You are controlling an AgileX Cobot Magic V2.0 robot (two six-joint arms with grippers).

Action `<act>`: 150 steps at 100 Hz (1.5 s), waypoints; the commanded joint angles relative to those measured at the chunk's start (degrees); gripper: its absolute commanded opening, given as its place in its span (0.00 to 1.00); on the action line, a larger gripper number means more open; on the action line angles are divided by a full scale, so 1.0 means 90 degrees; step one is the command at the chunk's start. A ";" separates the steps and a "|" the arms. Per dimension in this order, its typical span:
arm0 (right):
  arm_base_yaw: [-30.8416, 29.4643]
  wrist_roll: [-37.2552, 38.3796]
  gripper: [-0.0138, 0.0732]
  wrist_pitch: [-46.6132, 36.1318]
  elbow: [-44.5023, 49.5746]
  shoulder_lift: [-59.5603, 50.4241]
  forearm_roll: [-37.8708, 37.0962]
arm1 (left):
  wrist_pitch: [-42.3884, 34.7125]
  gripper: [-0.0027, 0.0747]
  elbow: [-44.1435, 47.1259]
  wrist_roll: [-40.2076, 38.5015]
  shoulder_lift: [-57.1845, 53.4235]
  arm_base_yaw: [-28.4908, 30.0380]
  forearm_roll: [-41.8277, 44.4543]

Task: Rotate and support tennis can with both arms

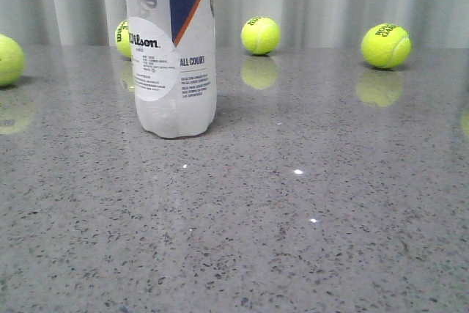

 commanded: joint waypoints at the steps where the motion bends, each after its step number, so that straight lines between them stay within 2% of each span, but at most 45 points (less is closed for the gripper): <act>1: -0.0035 -0.0030 0.08 -0.0519 -0.0157 0.0074 -0.0030 | -0.0466 0.01 0.0300 0.0023 -0.0256 0.0015 -0.0074; 28: -0.0035 -0.0030 0.08 -0.0538 -0.0129 0.0074 -0.0090 | -0.0466 0.01 0.0300 0.0023 -0.0256 0.0015 -0.0074; 36: -0.0150 -0.0030 0.08 -0.0791 0.0030 0.0074 -0.0178 | -0.0466 0.01 0.0300 0.0023 -0.0256 0.0015 -0.0074; 50: -0.0829 -0.0127 0.08 -0.1894 0.0648 0.0074 0.0019 | -0.0466 0.01 0.0300 0.0023 -0.0256 0.0015 -0.0074; 62: -0.1713 -0.0897 0.08 -0.3191 0.1325 0.0074 0.0427 | -0.0466 0.01 0.0300 0.0023 -0.0256 0.0015 -0.0074; 72: -0.2269 -0.1481 0.08 -0.3897 0.1812 0.0072 0.0642 | -0.0466 0.01 0.0300 0.0023 -0.0256 0.0015 -0.0074; 87: -0.2670 -0.1445 0.08 -0.4378 0.2288 -0.0145 0.0518 | -0.0466 0.01 0.0300 0.0023 -0.0256 0.0015 -0.0074; 102: -0.2825 -0.1046 0.08 -0.4951 0.2706 -0.0502 0.0081 | -0.0466 0.01 0.0300 0.0023 -0.0256 0.0015 -0.0074; 117: -0.2937 -0.0854 0.08 -0.5250 0.3225 -0.0775 0.0064 | -0.0466 0.01 0.0300 0.0023 -0.0256 0.0015 -0.0074; 126: -0.2937 -0.0888 0.08 -0.4837 0.3221 -0.1210 0.0050 | -0.0466 0.01 0.0300 0.0023 -0.0256 0.0015 -0.0074; 150: -0.2937 -0.0983 0.08 -0.4797 0.3228 -0.1172 0.0049 | -0.0466 0.01 0.0300 0.0023 -0.0256 0.0015 -0.0074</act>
